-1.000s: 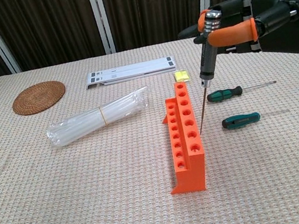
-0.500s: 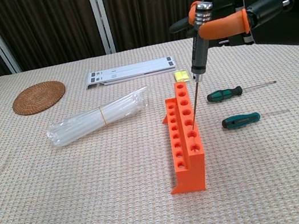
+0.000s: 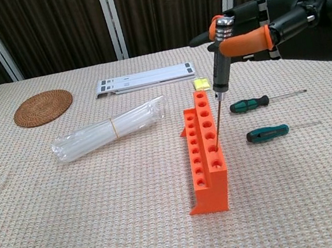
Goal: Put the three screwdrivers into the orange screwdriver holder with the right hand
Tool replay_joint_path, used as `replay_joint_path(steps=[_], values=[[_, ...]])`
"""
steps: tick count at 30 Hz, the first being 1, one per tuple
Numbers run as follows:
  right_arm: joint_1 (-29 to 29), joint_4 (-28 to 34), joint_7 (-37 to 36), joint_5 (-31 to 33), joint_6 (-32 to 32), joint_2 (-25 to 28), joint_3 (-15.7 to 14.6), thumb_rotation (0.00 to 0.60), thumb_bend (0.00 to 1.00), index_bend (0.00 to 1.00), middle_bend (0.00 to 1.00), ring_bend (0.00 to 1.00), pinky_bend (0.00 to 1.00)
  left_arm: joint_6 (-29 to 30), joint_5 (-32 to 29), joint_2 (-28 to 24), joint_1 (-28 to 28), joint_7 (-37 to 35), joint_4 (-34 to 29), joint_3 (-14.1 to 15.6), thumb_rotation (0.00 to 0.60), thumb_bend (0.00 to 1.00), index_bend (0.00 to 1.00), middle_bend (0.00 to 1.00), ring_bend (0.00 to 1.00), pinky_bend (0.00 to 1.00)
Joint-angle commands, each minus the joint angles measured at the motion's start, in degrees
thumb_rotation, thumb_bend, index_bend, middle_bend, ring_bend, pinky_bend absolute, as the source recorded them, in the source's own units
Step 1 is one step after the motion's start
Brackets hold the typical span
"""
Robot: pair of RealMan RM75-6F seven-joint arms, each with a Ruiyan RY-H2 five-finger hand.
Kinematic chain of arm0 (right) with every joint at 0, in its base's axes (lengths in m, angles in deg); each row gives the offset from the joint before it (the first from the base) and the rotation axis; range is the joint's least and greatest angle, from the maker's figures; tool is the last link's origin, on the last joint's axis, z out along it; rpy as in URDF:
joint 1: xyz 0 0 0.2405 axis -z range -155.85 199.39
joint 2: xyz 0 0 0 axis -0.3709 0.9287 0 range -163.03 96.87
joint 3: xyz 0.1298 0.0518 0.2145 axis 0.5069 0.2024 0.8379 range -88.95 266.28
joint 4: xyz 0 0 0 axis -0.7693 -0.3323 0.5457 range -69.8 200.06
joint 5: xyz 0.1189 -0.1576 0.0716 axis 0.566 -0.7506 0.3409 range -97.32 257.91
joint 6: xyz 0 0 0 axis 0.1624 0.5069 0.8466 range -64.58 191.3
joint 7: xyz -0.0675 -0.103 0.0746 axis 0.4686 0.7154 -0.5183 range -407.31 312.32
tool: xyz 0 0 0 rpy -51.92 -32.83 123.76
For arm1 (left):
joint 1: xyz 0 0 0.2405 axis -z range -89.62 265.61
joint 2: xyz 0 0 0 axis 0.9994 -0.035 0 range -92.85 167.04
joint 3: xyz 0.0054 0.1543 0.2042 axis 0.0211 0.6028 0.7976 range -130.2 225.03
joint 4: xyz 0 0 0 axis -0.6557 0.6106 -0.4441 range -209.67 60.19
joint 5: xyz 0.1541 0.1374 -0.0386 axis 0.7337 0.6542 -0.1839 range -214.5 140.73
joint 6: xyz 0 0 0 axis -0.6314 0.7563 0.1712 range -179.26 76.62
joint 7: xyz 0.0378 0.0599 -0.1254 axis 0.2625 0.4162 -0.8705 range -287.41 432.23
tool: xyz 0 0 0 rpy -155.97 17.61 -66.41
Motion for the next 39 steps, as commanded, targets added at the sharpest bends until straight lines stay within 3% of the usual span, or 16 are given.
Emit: replay_joint_path(steps=[1,18,39], values=[[-0.1,-0.5,0.5,0.3,-0.4,-0.5,-0.2,0.600,0.42,0.57,0.14,0.00,0.00,0.0,0.1,0.0,0.1,0.0,-0.1,0.0,0.600,0.23,0.10,0.00,0.00,0.00],[0.1,-4.5,6.2,-3.9,-3.8,-5.8,-5.3,0.600,0.42,0.57,0.14,0.00,0.00,1.0,-0.3,-0.6,0.0,0.3,-0.2,-0.8,0.600,0.23,0.10,0.00,0.00,0.00],[-1.5,-7.3,15.7,0.6,-5.1,-10.8,-5.8,0.600,0.42,0.57,0.14,0.00,0.00,0.4,-1.1,-0.3,0.1,0.1,0.5,-1.0,0.600,0.23,0.10,0.00,0.00,0.00]])
